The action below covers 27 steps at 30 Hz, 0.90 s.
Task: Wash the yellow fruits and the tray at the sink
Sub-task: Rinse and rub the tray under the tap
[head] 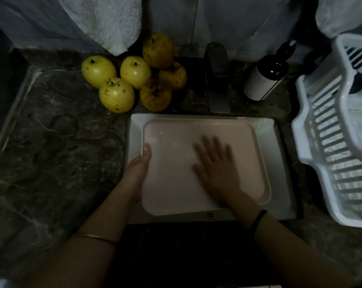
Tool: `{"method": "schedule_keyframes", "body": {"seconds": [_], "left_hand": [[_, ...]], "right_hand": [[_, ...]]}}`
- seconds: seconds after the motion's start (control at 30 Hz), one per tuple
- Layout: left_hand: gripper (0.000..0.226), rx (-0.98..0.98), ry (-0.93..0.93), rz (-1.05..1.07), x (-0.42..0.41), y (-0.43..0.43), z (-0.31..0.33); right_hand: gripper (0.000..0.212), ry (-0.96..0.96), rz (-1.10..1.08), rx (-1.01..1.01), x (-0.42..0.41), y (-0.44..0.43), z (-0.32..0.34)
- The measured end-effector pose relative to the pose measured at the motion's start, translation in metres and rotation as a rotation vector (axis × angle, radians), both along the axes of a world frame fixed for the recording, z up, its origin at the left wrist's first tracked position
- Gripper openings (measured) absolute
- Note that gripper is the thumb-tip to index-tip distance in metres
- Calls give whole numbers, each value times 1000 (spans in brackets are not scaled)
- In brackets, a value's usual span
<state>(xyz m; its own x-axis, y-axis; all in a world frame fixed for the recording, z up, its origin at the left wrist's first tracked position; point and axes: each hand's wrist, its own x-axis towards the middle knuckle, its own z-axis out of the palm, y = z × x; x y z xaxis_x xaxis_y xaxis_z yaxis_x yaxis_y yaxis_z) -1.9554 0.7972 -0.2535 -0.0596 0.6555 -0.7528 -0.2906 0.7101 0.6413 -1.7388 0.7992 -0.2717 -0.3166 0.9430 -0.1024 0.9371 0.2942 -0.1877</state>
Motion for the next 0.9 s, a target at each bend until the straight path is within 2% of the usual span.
{"method": "schedule_keyframes", "body": {"seconds": [0.13, 0.2, 0.27, 0.37, 0.43, 0.5, 0.57, 0.63, 0.77, 0.83, 0.9], "left_hand": [[62, -6, 13, -8, 2, -2, 0], [62, 6, 15, -32, 5, -1, 1], [60, 0, 28, -37, 9, 2, 2], [67, -27, 53, -24, 11, 3, 5], [69, -27, 42, 1, 6, 2, 1], [61, -14, 41, 7, -1, -1, -2], [58, -12, 56, 1, -8, -5, -6], [56, -12, 65, 1, -11, -8, -8], [51, -15, 72, -19, -3, -10, -8], [53, -26, 69, -20, 3, -9, -7], [53, -24, 65, -7, 6, -7, -8]], "right_hand": [[68, -23, -597, -56, 30, 26, 3], [73, 11, -728, -75, 16, 31, 7], [70, 46, -567, -91, -17, 24, 10], [69, 79, -71, -90, -62, 1, 19], [66, 64, 231, -64, -57, -11, 16], [61, 35, 375, -2, -28, -16, 5], [64, -8, 215, -40, 13, -10, -3], [71, 13, -103, -76, 44, 2, -6], [70, 2, -461, -124, 29, 26, -4], [69, 22, -493, -164, -2, 33, 4], [66, 18, -283, -181, -35, 27, 11]]}}
